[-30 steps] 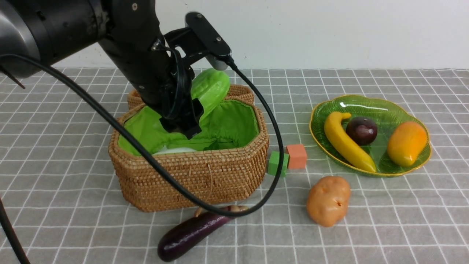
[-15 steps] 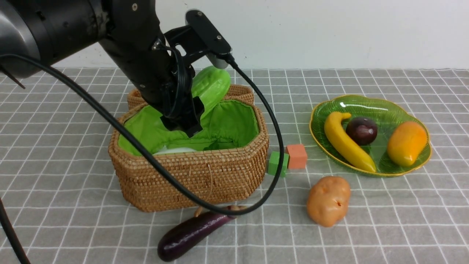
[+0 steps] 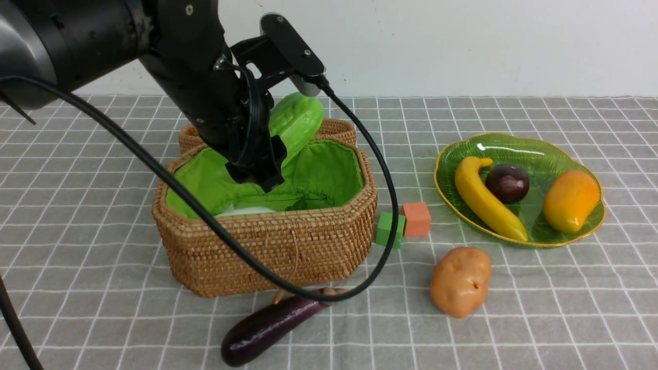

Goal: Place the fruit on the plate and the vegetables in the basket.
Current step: Take a chayote with your left arm and place it on the basket on the left.

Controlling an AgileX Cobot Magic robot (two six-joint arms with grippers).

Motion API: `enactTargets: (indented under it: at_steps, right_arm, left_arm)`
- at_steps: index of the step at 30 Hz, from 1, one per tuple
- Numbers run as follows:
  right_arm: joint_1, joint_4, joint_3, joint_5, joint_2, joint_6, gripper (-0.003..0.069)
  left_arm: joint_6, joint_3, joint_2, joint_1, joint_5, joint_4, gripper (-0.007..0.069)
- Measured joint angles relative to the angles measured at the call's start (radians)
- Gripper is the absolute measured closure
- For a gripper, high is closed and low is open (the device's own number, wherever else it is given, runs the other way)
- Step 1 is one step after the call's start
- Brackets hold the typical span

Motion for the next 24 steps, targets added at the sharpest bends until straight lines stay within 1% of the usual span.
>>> enactTargets:
  at_steps: [18, 24]
  right_arm:
    - [0.0, 0.0, 0.0, 0.0, 0.0, 0.0, 0.0419]
    - [0.0, 0.0, 0.0, 0.0, 0.0, 0.0, 0.0419]
  left_arm:
    - [0.013, 0.0, 0.081, 0.0, -0.011, 0.0, 0.0198]
    - [0.023, 0.0, 0.091, 0.0, -0.073, 0.043, 0.0198]
